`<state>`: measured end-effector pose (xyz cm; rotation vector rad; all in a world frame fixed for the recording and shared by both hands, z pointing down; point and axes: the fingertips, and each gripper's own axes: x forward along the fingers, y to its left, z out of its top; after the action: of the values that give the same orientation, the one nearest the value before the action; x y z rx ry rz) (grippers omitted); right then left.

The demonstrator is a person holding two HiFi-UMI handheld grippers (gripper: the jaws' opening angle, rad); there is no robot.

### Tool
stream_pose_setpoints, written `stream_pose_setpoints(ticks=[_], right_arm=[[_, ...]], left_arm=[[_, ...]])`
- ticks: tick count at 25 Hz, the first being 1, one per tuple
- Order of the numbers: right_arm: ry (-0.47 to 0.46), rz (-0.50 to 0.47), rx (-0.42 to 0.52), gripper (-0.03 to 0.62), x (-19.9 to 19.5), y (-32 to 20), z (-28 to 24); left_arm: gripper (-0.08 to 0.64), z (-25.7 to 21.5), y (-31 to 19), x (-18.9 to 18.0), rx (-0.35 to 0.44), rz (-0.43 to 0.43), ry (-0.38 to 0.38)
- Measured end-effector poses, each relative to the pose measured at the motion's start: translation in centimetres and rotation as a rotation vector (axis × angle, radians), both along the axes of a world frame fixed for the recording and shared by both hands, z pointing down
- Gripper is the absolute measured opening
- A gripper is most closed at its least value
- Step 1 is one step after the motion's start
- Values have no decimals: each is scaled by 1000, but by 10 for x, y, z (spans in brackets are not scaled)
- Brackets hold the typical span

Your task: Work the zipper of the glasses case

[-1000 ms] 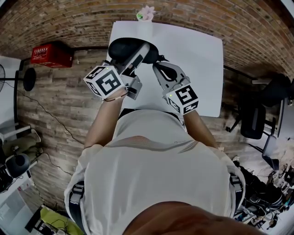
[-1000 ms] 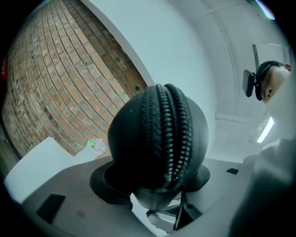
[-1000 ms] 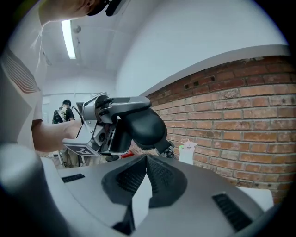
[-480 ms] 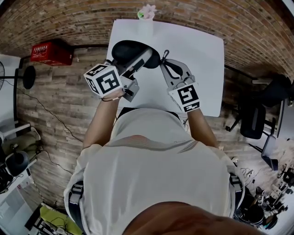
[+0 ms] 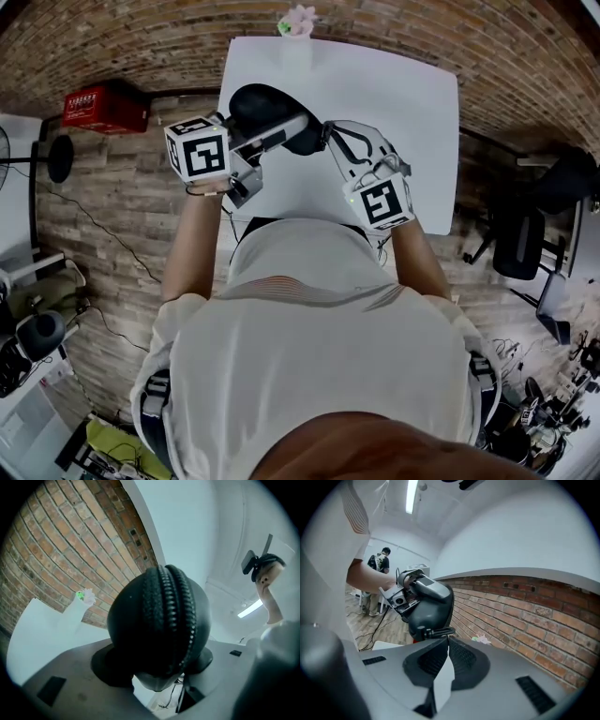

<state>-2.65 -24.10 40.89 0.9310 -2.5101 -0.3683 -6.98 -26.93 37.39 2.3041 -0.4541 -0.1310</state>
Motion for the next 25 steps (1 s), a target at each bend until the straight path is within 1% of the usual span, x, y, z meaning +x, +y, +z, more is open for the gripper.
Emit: stream_pose_setpoints(ticks=[4, 9, 11, 13, 15, 17, 20, 25], right_arm=[[28, -49, 29, 58, -3, 4, 3], [32, -65, 26, 58, -8, 7, 3], [37, -78, 28, 58, -11, 8, 4], [31, -85, 28, 58, -13, 8, 3], [16, -87, 27, 57, -14, 6, 1], [13, -86, 27, 57, -13, 5, 0], [30, -93, 38, 57, -12, 5, -3], [50, -128, 91, 58, -15, 6, -5]], left_arm=[[264, 6, 11, 8, 19, 115, -76], [265, 18, 21, 14, 12, 202, -151], [265, 31, 30, 20, 12, 263, -225], [265, 49, 43, 28, 20, 335, -328], [265, 66, 53, 34, 32, 388, -416], [265, 75, 58, 37, 42, 408, -460], [265, 80, 59, 38, 48, 430, -496], [265, 100, 72, 39, 47, 524, -618]])
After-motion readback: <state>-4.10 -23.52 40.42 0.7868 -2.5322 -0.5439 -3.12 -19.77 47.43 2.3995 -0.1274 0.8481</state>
